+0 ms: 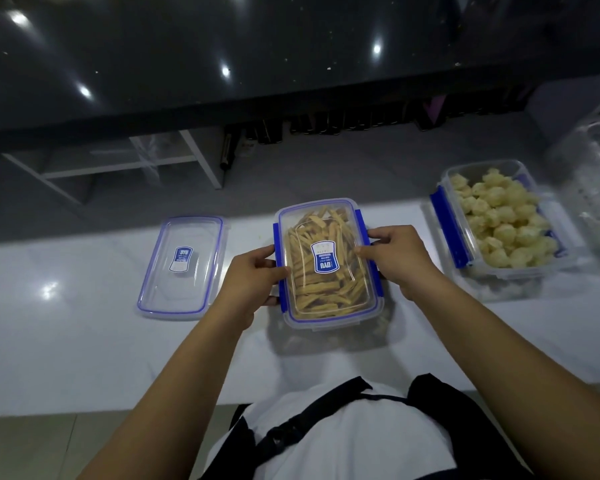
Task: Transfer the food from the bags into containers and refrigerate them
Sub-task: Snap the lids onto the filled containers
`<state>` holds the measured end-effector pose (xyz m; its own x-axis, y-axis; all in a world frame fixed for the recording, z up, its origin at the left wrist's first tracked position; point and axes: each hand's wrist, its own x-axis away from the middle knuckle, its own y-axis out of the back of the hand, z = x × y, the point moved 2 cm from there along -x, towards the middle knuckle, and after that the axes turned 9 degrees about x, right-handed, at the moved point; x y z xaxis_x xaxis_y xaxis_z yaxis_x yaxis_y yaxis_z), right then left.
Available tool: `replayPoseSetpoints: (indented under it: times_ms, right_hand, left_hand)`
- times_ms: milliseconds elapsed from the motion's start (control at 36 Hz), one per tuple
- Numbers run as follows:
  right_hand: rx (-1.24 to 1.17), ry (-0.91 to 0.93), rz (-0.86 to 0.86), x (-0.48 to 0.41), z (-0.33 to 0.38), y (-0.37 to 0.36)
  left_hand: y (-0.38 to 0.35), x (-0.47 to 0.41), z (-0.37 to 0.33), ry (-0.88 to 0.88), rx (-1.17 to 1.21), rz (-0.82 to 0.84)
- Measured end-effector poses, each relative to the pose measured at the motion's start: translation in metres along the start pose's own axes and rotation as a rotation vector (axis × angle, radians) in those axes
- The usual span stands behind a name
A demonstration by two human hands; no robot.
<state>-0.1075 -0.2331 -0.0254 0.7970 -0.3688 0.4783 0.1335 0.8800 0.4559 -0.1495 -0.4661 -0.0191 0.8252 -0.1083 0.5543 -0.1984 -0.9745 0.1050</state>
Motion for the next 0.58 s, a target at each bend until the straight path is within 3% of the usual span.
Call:
replayPoseSetpoints:
  times_ms: [167, 444, 583]
  right_hand:
    - [0.127, 0.032, -0.008, 0.001, 0.004, 0.003]
    - [0.026, 0.091, -0.079, 0.008, 0.011, -0.014]
    - [0.198, 0.217, -0.148, 0.006, 0.027, -0.028]
  left_hand:
    - [-0.002, 0.000, 0.000, 0.012, -0.004, -0.021]
    - [0.010, -0.008, -0.006, 0.033, 0.039, -0.028]
    - [0.021, -0.014, -0.013, 0.018, 0.025, -0.020]
